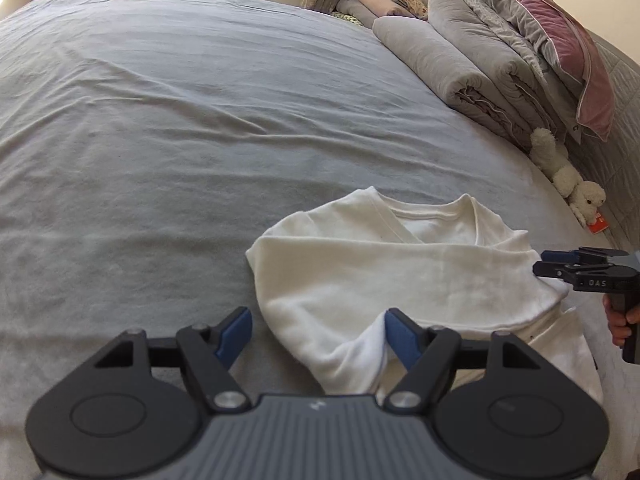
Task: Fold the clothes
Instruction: 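Move both open grippers to the folded sweatshirt's side edges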
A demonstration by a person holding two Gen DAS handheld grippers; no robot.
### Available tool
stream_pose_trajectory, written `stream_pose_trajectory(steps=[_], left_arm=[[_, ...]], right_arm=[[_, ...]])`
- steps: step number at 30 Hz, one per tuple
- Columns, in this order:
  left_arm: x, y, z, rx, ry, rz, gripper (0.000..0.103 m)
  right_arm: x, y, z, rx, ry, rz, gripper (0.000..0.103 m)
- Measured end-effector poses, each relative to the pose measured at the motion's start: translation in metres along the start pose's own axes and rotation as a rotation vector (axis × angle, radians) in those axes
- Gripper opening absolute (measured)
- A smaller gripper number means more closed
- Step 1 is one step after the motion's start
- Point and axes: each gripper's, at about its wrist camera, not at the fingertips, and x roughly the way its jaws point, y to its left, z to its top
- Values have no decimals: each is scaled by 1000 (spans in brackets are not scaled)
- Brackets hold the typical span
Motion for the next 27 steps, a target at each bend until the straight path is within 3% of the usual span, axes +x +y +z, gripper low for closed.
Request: stream_pose_trajectory(steps=[3, 6, 11, 13, 17, 22, 24, 27], left_arm=[[-1, 9, 2, -6, 43, -54, 75], [-3, 10, 3, 37, 50, -50, 78], [5, -23, -24, 345, 95, 58, 82], [2, -28, -29, 382, 104, 71, 82], [-10, -15, -20, 296, 113, -1, 82], [-19, 4, -2, 143, 25, -101, 82], [-14, 12, 5, 93, 6, -112, 82], [4, 17, 11, 57, 10, -72, 77]], right_arm=[[4, -6, 0, -4, 11, 29, 59], [4, -9, 2, -40, 10, 37, 62], [8, -12, 0, -72, 17, 35, 68], [8, -15, -1, -65, 16, 41, 71], [4, -16, -2, -65, 15, 44, 71], [0, -12, 6, -116, 6, 54, 71], [3, -12, 10, -125, 6, 59, 71], [11, -13, 15, -133, 9, 62, 71]])
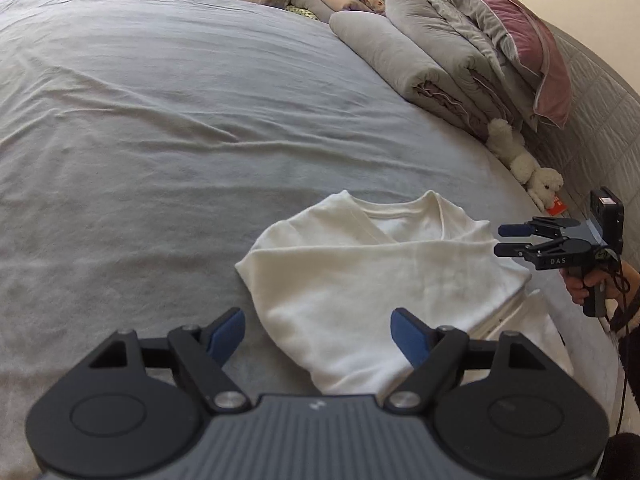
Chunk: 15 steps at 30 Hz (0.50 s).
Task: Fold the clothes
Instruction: 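Move both open grippers to the folded sweatshirt's side edges, then grasp the folded sweatshirt edges with both grippers and lift them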
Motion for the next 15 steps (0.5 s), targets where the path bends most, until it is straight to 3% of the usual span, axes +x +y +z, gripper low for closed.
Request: stream_pose_trajectory(steps=[6, 8, 9, 11, 12, 15], left_arm=[[21, 7, 0, -32, -90, 16, 58], [22, 14, -2, -71, -121, 4, 39], [22, 17, -2, -91, -135, -2, 35], [22, 22, -4, -126, -159, -18, 19], [21, 21, -5, -127, -171, -22, 17], [15, 9, -7, -74, -208, -3, 12]], right_arm=[[17, -4, 0, 40, -16, 13, 68], [19, -2, 0, 51, -34, 26, 59], [19, -1, 0, 60, -44, 25, 51], [19, 1, 2, 78, -65, 20, 32], [18, 1, 3, 85, -71, 17, 13], [11, 3, 5, 88, -99, 7, 12]])
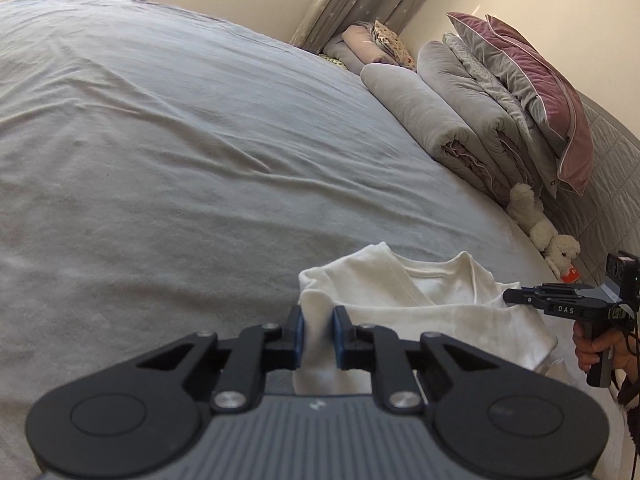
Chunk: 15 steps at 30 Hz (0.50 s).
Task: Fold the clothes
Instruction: 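Grasp the folded sweatshirt edges with both grippers and lift them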
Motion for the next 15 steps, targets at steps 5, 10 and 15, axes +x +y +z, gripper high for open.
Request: stream_pose_trajectory(steps=[5, 10, 15], left_arm=[[-19, -14, 2, 39, -83, -18, 11], [-42, -33, 0, 99, -142, -33, 11], [-57, -47, -4, 138, -171, -27, 11]], right_arm=[[-24, 2, 3, 16, -80, 10, 9], [-50, 10, 2, 11, -133, 14, 7], [-62, 18, 1, -11, -141, -13, 7]])
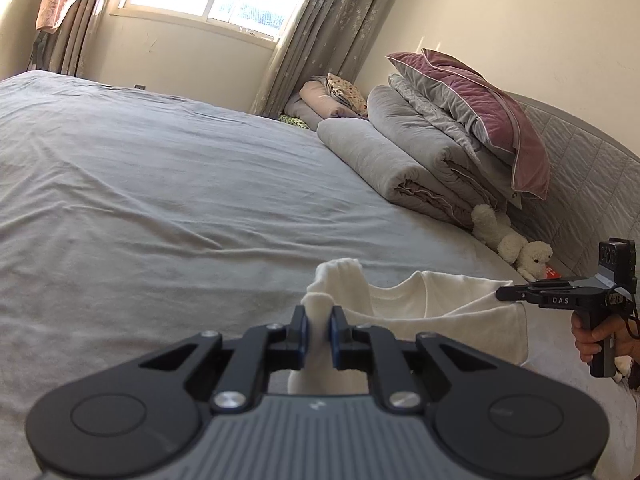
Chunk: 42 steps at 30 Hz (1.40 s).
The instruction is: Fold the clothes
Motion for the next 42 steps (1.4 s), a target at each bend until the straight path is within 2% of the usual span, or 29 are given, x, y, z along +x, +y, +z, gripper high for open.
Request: stream_pose_trajectory(steps=[7, 14, 21, 29, 37, 39, 41, 42], left_arm=[[-30, -23, -6, 57, -40, -7, 11], [-67, -48, -28, 85, -76, -22, 11], [-98, -66, -58, 98, -53, -32, 11], [-118, -75, -94, 117, 39, -15, 13], [-117, -81, -125, 193, 225, 26, 20], [-120, -80, -129, 203, 248, 31, 25], [-124, -76, -129, 181, 268, 17, 44], [-127, -75, -128, 167, 271, 10, 47]], right_arm=[[-31, 7, -9, -19, -68, -2, 7], [-71, 23, -33, -53, -126, 0, 7], [-96, 32, -62, -66, -126, -8, 7], [-110, 34, -96, -65, -69, -8, 7], [-120, 30, -128, -58, 37, -6, 7], [-125, 27, -133, -53, 53, -5, 7], [-130, 22, -136, -37, 64, -7, 8], [-133, 19, -137, -24, 67, -9, 10]])
